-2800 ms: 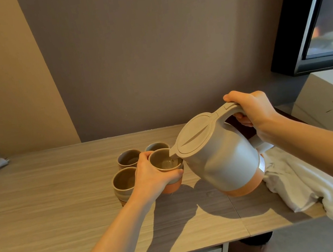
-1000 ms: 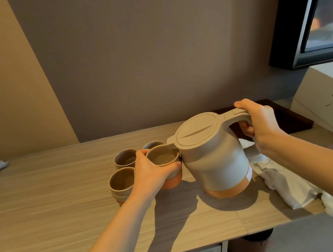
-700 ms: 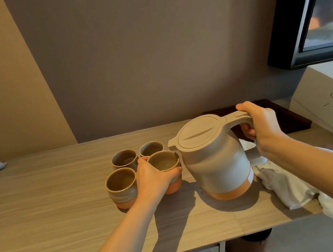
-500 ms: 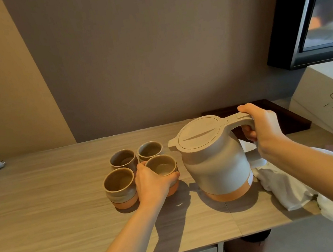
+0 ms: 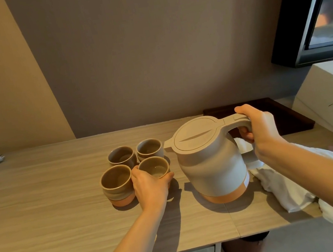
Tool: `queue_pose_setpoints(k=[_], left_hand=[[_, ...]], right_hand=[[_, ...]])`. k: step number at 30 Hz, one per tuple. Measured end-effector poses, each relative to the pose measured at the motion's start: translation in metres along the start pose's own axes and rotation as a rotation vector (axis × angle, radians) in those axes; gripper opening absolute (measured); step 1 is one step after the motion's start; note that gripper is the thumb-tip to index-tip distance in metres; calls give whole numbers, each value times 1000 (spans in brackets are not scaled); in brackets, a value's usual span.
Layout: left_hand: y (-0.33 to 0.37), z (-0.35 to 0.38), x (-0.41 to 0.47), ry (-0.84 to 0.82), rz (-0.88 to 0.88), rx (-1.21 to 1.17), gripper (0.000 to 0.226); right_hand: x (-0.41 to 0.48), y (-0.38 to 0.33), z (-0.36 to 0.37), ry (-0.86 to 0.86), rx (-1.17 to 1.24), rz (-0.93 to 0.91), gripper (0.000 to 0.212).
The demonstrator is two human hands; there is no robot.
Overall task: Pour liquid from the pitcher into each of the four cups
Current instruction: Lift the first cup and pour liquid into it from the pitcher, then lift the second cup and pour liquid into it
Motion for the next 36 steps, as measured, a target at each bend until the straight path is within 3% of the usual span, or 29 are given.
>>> queue_pose_setpoints(k=[8,12,19,22,26,29,32,36], left_hand=[[-1,3,1,-25,31,40,98],[-1,-2,-3,-76,127,142,110],[0,-16,-7,-146,290,181,108],[8,-28,-6,-130,319,117,93],[18,-53,1,-61,423,-10,52],[14,-74,10,-4,494,-45,39],[0,-90,20,18,487,-16,49],[-29,-103,36,-86,213,-43,92]], right_hand=[[1,2,1,-14,-5,-6,48],[-2,2,1,-38,-12,-15,51],[-7,-2,4,-56,-21,-24,54],[-11,-4,6,-64,-17,-30,54],[-16,-8,9,-61,-23,-34,54],[-21,-11,12,-68,-18,-30,53],[-26,-15,15,-80,-17,-43,38],[-34,-20,20,-96,-27,-64,26]])
Point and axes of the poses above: each hand's wrist, its own x-axis towards the middle knuckle, its own z-axis out of the palm, y = z × x, the point moved 1 cm from there along x, towards the middle knuckle, and after that the axes turned 14 degrees about -x, right-handed, at the moved point
